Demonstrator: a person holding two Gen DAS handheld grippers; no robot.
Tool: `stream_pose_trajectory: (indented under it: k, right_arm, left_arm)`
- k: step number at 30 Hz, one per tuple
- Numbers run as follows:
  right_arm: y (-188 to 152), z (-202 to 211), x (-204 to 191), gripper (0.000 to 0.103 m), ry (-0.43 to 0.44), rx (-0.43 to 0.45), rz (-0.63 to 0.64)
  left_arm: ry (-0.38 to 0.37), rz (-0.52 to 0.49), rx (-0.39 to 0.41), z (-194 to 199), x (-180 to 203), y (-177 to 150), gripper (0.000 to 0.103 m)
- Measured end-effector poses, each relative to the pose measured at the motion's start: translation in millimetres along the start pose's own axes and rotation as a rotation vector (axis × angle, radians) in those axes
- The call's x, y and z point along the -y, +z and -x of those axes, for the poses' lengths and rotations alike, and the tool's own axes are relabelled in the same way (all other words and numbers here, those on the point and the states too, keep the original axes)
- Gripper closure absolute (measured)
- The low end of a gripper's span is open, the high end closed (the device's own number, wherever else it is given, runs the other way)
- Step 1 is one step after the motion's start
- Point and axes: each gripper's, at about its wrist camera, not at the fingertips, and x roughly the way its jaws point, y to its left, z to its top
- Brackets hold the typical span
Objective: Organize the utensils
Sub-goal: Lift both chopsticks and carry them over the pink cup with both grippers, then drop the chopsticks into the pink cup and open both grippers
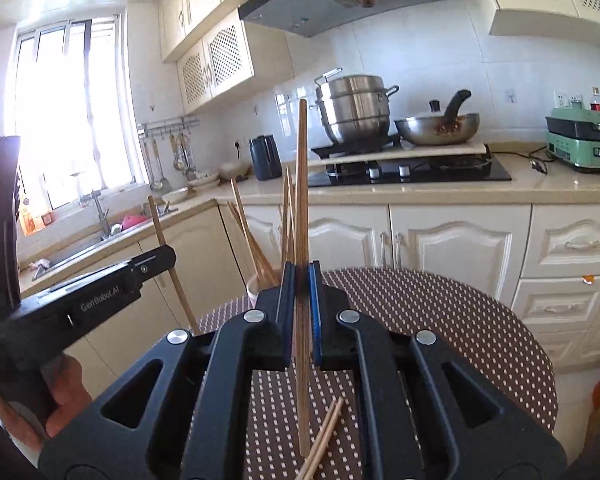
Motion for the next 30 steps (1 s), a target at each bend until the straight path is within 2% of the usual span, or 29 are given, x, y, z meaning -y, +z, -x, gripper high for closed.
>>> stream_pose_trajectory:
  k: [5, 10, 17, 23, 30]
  right_arm:
    - [36.4, -15.0, -7.5, 0.096, 0.005, 0.068, -0.006]
    - [64.5, -41.9, -9.8, 0.096, 0.032, 0.097, -0.01]
    - [79.6, -87.0, -12.0, 0.096, 0.038, 0.115, -0.01]
    - [66.0, -115.7, -10.3, 0.096, 0.072, 0.127, -0.007]
    - [28.1, -145.5, -9.4, 0.095, 0.057, -0.004, 0.013]
  left_arm:
    - [0.002, 0.002, 0.056, -4.1, 1.5, 35.6, 0.097]
    - [0.015, 0.007, 0.112, -15.1, -1.7, 66.6, 0.097]
    - [0.029, 0.045, 0.14, -46.6, -12.9, 93.0, 0.097]
    - [0.043, 0.036, 0.099, -79.0, -18.2, 88.2, 0.097]
    - [0.071, 0.0, -0.004, -114.4, -23.5, 57.5, 0.097]
